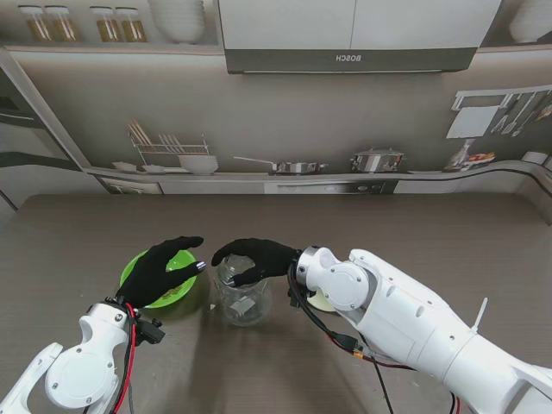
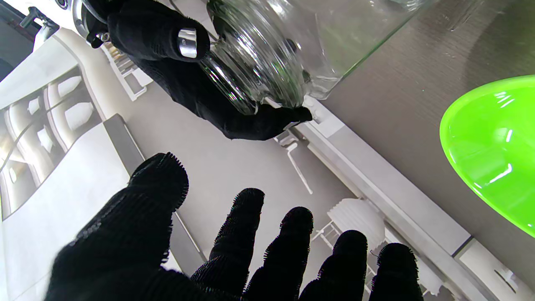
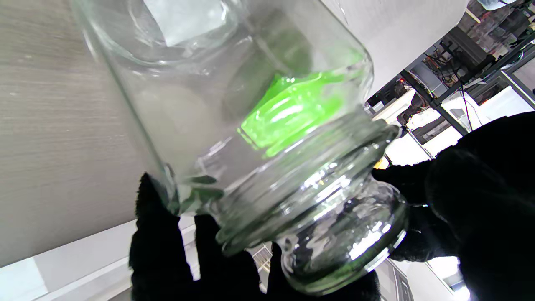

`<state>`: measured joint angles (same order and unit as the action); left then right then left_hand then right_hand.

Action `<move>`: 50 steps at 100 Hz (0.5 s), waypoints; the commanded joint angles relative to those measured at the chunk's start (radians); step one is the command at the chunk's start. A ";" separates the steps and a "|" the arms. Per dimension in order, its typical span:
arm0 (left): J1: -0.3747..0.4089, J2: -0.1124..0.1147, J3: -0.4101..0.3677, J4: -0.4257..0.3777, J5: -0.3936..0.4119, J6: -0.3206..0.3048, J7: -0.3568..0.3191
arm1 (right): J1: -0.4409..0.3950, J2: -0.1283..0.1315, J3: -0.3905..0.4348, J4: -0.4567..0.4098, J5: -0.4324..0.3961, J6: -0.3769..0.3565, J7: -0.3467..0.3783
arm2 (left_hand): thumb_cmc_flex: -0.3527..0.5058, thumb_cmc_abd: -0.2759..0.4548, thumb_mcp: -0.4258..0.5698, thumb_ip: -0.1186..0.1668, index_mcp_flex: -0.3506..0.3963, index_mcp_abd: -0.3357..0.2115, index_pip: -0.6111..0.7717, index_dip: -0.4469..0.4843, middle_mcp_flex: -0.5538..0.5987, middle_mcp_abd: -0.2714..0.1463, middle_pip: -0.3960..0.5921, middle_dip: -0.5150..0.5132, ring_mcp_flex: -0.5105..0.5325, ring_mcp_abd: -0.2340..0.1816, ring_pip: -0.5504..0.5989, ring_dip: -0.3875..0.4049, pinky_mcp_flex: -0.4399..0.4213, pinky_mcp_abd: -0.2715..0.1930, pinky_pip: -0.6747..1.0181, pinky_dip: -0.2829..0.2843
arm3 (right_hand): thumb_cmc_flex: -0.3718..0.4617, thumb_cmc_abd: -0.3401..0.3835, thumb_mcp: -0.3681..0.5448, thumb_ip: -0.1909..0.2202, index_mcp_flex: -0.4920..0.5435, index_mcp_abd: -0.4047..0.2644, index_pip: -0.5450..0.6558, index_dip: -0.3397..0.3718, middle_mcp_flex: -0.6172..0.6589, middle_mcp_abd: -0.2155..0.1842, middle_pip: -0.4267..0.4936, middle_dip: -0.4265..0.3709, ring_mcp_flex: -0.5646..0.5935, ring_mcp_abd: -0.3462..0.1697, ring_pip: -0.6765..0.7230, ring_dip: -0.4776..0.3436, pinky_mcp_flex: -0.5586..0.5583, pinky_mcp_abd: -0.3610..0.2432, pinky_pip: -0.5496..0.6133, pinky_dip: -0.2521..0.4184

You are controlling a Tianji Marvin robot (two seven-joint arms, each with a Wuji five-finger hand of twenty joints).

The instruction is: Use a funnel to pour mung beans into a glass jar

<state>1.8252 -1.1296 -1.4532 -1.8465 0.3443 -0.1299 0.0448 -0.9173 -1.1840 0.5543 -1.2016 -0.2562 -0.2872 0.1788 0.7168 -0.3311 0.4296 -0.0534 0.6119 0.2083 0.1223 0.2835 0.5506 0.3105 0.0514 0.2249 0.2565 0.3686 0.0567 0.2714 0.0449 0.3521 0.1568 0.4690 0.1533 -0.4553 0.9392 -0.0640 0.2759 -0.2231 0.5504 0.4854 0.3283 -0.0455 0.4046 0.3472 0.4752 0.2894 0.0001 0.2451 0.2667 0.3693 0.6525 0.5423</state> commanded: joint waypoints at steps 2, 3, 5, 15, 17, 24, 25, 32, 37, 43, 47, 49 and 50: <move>0.002 -0.002 0.001 -0.012 -0.001 0.003 -0.018 | -0.058 0.020 -0.031 0.028 -0.018 0.005 0.061 | -0.004 0.048 -0.013 0.020 -0.017 -0.026 -0.014 -0.006 0.011 -0.013 0.001 0.009 -0.012 -0.004 -0.011 -0.006 -0.014 -0.025 -0.023 0.008 | -0.033 0.019 -0.013 0.032 0.054 0.062 0.045 0.013 0.096 0.036 0.078 0.008 0.137 -0.106 0.177 0.018 0.024 -0.054 0.078 0.001; 0.002 -0.002 0.001 -0.012 -0.001 0.004 -0.018 | -0.059 0.020 -0.030 0.026 -0.018 0.005 0.062 | -0.004 0.048 -0.013 0.020 -0.016 -0.026 -0.014 -0.005 0.011 -0.012 0.002 0.009 -0.012 -0.004 -0.011 -0.006 -0.014 -0.025 -0.023 0.008 | -0.032 0.019 -0.013 0.032 0.054 0.062 0.045 0.013 0.096 0.036 0.078 0.008 0.137 -0.107 0.177 0.019 0.024 -0.054 0.078 0.001; 0.002 -0.002 0.001 -0.012 -0.001 0.004 -0.018 | -0.061 0.022 -0.028 0.024 -0.019 0.005 0.063 | -0.004 0.048 -0.013 0.020 -0.015 -0.026 -0.014 -0.005 0.011 -0.011 0.002 0.009 -0.012 -0.005 -0.011 -0.006 -0.013 -0.025 -0.023 0.008 | -0.032 0.018 -0.013 0.032 0.053 0.062 0.045 0.013 0.097 0.035 0.078 0.008 0.138 -0.105 0.178 0.019 0.024 -0.054 0.078 0.001; 0.000 -0.002 0.003 -0.011 -0.003 0.006 -0.020 | -0.069 0.030 -0.016 0.013 -0.024 0.004 0.071 | -0.005 0.049 -0.013 0.019 -0.016 -0.027 -0.014 -0.006 0.010 -0.013 0.001 0.009 -0.011 -0.005 -0.010 -0.006 -0.013 -0.026 -0.023 0.008 | -0.032 0.020 -0.013 0.032 0.054 0.062 0.045 0.014 0.094 0.035 0.078 0.008 0.138 -0.106 0.178 0.019 0.023 -0.055 0.078 0.000; 0.000 -0.002 0.003 -0.011 -0.003 0.007 -0.020 | -0.071 0.032 -0.014 0.010 -0.025 0.004 0.073 | -0.004 0.049 -0.013 0.019 -0.016 -0.027 -0.014 -0.005 0.010 -0.013 0.001 0.009 -0.011 -0.005 -0.010 -0.006 -0.014 -0.027 -0.023 0.008 | -0.034 0.020 -0.014 0.031 0.053 0.062 0.045 0.014 0.095 0.035 0.078 0.008 0.138 -0.106 0.178 0.019 0.023 -0.055 0.078 0.000; -0.001 -0.002 0.004 -0.011 -0.004 0.009 -0.023 | -0.077 0.037 -0.006 0.002 -0.028 0.003 0.078 | -0.003 0.048 -0.013 0.020 -0.017 -0.027 -0.014 -0.006 0.010 -0.012 0.001 0.009 -0.011 -0.005 -0.010 -0.006 -0.014 -0.027 -0.023 0.008 | -0.034 0.019 -0.014 0.031 0.054 0.062 0.046 0.014 0.096 0.034 0.078 0.008 0.137 -0.105 0.178 0.019 0.023 -0.054 0.078 0.000; -0.001 -0.002 0.004 -0.011 -0.004 0.009 -0.023 | -0.078 0.038 -0.005 0.001 -0.028 0.003 0.079 | -0.004 0.049 -0.013 0.020 -0.017 -0.027 -0.014 -0.006 0.010 -0.013 0.001 0.009 -0.011 -0.006 -0.010 -0.006 -0.014 -0.027 -0.023 0.008 | -0.034 0.020 -0.013 0.032 0.054 0.063 0.045 0.014 0.096 0.033 0.078 0.008 0.138 -0.105 0.178 0.019 0.023 -0.054 0.078 0.000; -0.002 -0.001 0.005 -0.011 -0.005 0.011 -0.025 | -0.084 0.042 0.002 -0.003 -0.028 0.002 0.085 | -0.004 0.049 -0.014 0.019 -0.017 -0.028 -0.014 -0.006 0.011 -0.013 0.002 0.009 -0.012 -0.007 -0.011 -0.006 -0.014 -0.027 -0.023 0.008 | -0.033 0.020 -0.014 0.032 0.053 0.062 0.045 0.014 0.096 0.034 0.078 0.008 0.138 -0.106 0.178 0.019 0.022 -0.054 0.078 -0.001; -0.002 -0.001 0.005 -0.011 -0.005 0.012 -0.025 | -0.087 0.044 0.006 -0.006 -0.026 0.001 0.089 | -0.004 0.049 -0.014 0.019 -0.016 -0.026 -0.014 -0.006 0.010 -0.013 0.001 0.009 -0.010 -0.005 -0.010 -0.006 -0.014 -0.027 -0.023 0.008 | -0.033 0.019 -0.014 0.032 0.053 0.062 0.045 0.013 0.096 0.034 0.078 0.008 0.139 -0.105 0.179 0.019 0.022 -0.054 0.077 -0.001; -0.002 -0.001 0.005 -0.011 -0.005 0.013 -0.025 | -0.092 0.047 0.010 -0.009 -0.025 -0.002 0.092 | -0.004 0.049 -0.014 0.019 -0.016 -0.028 -0.014 -0.006 0.010 -0.013 0.001 0.009 -0.011 -0.007 -0.010 -0.006 -0.014 -0.027 -0.023 0.008 | -0.033 0.019 -0.013 0.032 0.053 0.062 0.045 0.014 0.097 0.034 0.079 0.008 0.138 -0.106 0.179 0.019 0.022 -0.054 0.077 -0.001; -0.002 -0.001 0.006 -0.012 -0.005 0.014 -0.025 | -0.095 0.049 0.013 -0.010 -0.026 -0.004 0.094 | -0.004 0.049 -0.014 0.019 -0.016 -0.026 -0.014 -0.006 0.010 -0.013 0.002 0.009 -0.012 -0.007 -0.010 -0.006 -0.014 -0.027 -0.023 0.008 | -0.034 0.019 -0.014 0.031 0.053 0.062 0.045 0.014 0.097 0.034 0.079 0.008 0.139 -0.105 0.179 0.019 0.022 -0.055 0.077 -0.002; -0.002 -0.001 0.006 -0.012 -0.005 0.015 -0.025 | -0.096 0.050 0.014 -0.011 -0.026 -0.005 0.096 | -0.003 0.049 -0.014 0.020 -0.016 -0.026 -0.014 -0.006 0.011 -0.014 0.002 0.009 -0.011 -0.007 -0.010 -0.006 -0.014 -0.027 -0.023 0.008 | -0.034 0.019 -0.014 0.032 0.053 0.063 0.046 0.014 0.097 0.034 0.079 0.008 0.138 -0.105 0.179 0.019 0.022 -0.055 0.077 -0.002; -0.002 -0.002 0.006 -0.012 -0.005 0.015 -0.025 | -0.097 0.051 0.015 -0.012 -0.027 -0.005 0.096 | -0.004 0.050 -0.014 0.019 -0.017 -0.026 -0.014 -0.006 0.011 -0.014 0.002 0.009 -0.011 -0.007 -0.010 -0.006 -0.014 -0.027 -0.023 0.008 | -0.033 0.019 -0.013 0.032 0.052 0.063 0.045 0.014 0.096 0.034 0.079 0.008 0.138 -0.105 0.179 0.019 0.021 -0.055 0.077 -0.002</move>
<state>1.8212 -1.1294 -1.4483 -1.8465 0.3418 -0.1194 0.0388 -0.9605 -1.1568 0.5985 -1.2537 -0.2677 -0.2970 0.2219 0.7168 -0.3311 0.4295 -0.0534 0.6118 0.2083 0.1223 0.2835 0.5506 0.3105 0.0514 0.2250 0.2564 0.3686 0.0567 0.2714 0.0449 0.3520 0.1568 0.4691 0.1533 -0.4553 0.9392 -0.0639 0.2759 -0.2282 0.5508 0.4854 0.3307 -0.0637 0.4048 0.3472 0.4752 0.2584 0.0016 0.2450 0.2667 0.3634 0.6525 0.5400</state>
